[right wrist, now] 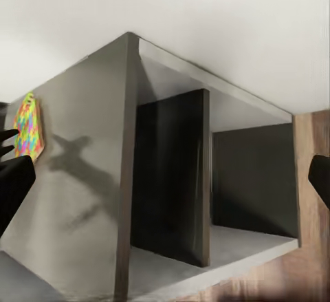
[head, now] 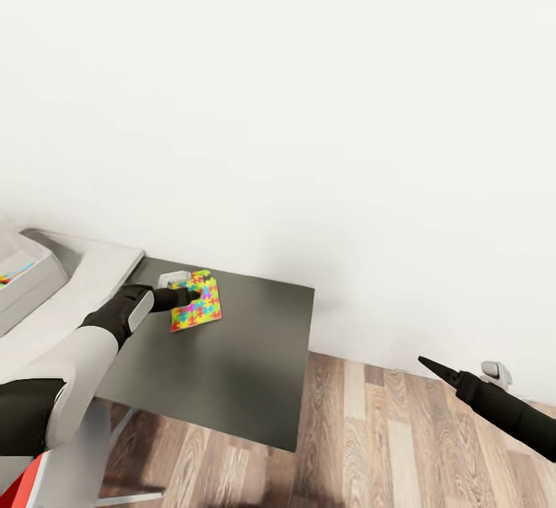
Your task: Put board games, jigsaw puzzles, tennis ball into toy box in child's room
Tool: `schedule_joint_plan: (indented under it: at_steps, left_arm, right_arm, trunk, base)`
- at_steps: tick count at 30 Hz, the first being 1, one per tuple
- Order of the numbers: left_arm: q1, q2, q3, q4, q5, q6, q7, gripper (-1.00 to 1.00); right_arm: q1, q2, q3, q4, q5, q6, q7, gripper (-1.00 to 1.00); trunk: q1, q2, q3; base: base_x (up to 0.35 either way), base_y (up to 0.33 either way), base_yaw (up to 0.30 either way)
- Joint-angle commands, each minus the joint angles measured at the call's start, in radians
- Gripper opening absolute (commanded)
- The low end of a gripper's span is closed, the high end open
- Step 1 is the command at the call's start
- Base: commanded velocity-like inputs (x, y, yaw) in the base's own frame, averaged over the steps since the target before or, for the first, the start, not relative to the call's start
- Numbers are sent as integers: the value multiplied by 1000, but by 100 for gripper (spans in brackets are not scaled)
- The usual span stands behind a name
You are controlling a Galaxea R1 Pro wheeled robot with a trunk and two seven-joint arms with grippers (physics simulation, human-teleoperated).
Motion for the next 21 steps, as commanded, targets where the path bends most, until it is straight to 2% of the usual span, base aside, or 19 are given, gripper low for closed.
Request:
schedule_joint_plan:
  at_steps: [1,14,21]
  left_arm:
    - [0,1,-5,-2,9,6,0,100]
    - [0,1,-9,-5,7,6,2,100]
    - [0,0,-11,-5,7,6,2,100]
  right_arm:
    - [-1,0,-1,-1,2,5,4,100]
    - [0,1,-2,-1,1,5,4,100]
    - [0,1,-2,0,0,4,4,100]
  trunk:
    - [0,-2,-2]
    - [0,-2,-2]
    - [0,-2,-2]
  base:
    - [-219,-1,-277]
    - [-28,0,-272]
    - [-101,-10,-51]
